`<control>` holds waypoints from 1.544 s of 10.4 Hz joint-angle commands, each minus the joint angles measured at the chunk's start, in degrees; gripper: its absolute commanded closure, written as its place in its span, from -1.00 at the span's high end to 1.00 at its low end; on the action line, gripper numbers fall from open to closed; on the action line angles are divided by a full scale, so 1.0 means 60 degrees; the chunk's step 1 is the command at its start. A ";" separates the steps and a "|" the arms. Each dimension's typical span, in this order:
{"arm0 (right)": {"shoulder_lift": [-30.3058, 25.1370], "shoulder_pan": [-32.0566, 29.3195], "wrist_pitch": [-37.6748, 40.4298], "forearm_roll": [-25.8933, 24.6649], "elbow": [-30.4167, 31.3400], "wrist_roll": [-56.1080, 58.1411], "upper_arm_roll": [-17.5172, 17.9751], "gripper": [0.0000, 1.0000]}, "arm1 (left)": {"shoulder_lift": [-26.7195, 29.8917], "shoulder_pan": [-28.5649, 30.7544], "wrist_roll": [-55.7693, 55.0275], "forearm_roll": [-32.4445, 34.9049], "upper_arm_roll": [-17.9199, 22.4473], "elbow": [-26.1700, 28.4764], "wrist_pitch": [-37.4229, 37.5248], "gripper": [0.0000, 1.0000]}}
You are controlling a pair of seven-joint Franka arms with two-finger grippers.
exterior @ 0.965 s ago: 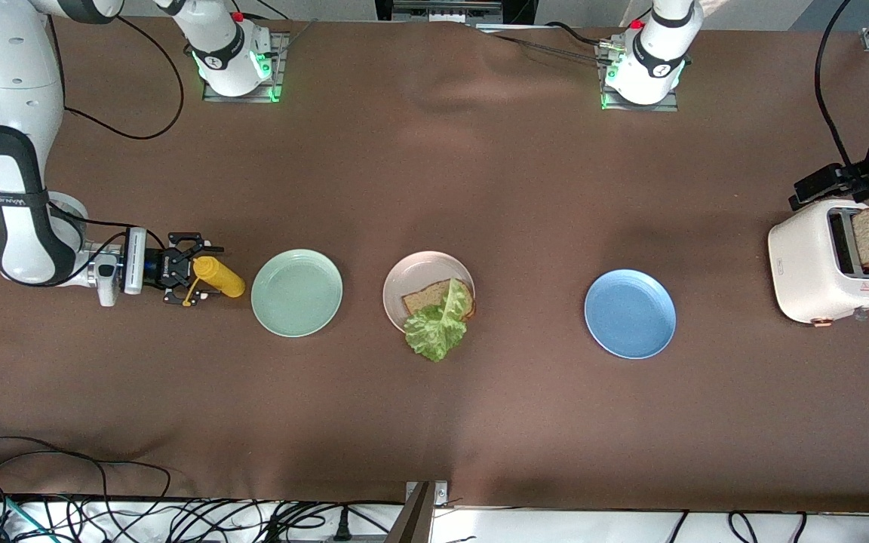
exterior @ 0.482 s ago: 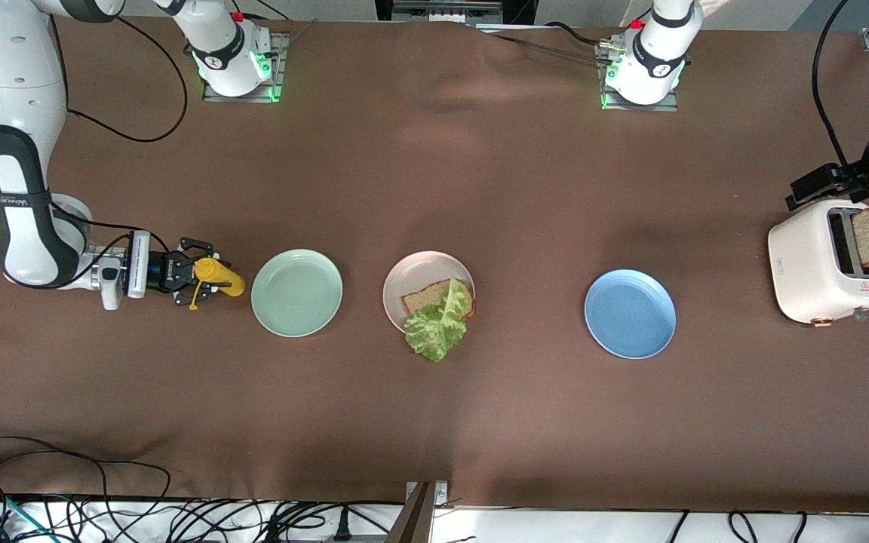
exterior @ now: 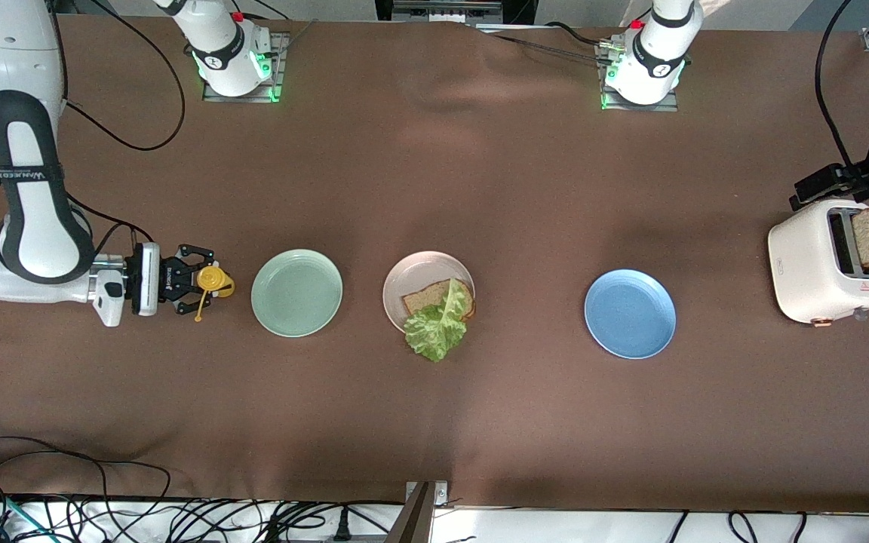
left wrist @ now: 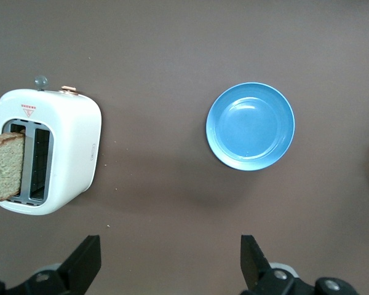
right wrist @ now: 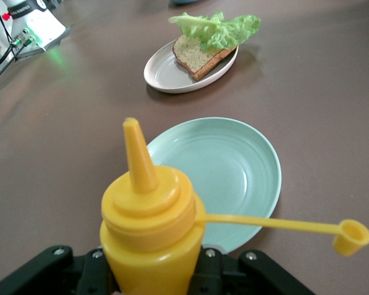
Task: Make sandwich on beige plate with both arms
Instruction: 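Lift the mustard bottle and carry it over the mint-green plate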
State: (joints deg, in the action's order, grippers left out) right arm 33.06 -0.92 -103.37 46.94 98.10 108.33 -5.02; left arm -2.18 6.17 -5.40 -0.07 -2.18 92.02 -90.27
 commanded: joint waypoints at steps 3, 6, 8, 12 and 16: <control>-0.0193 0.1759 -0.0510 -0.2528 -0.1726 -0.4510 0.0354 -1.00 | -0.0077 0.0056 0.0079 0.0217 -0.0033 -0.0204 0.0103 1.00; 0.0522 0.3838 -0.1093 -0.4492 -0.3338 -0.7836 0.0281 -1.00 | -0.0077 0.0070 0.0094 0.0232 -0.0003 -0.0204 0.0103 1.00; 0.1138 0.5273 -0.1535 -0.6274 -0.4261 -0.9611 -0.0010 -1.00 | -0.0077 0.0070 0.0094 0.0203 0.0011 -0.0204 0.0103 1.00; 0.1551 0.7064 -0.1085 -0.8520 -0.4763 -1.0042 -0.0977 -1.00 | -0.0077 0.0070 0.0094 0.0232 0.0011 -0.0204 0.0103 1.00; 0.1930 0.7755 -0.0043 -1.1757 -0.4749 -0.9970 -0.0979 -1.00 | -0.0077 0.0187 0.0094 0.0174 0.0026 -0.0204 0.0088 1.00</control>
State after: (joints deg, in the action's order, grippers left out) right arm 42.29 43.58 -106.19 -18.24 72.03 48.35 -10.06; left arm -2.26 6.70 -5.40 -0.07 -1.73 91.93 -90.27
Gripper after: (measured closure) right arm 0.912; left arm 0.000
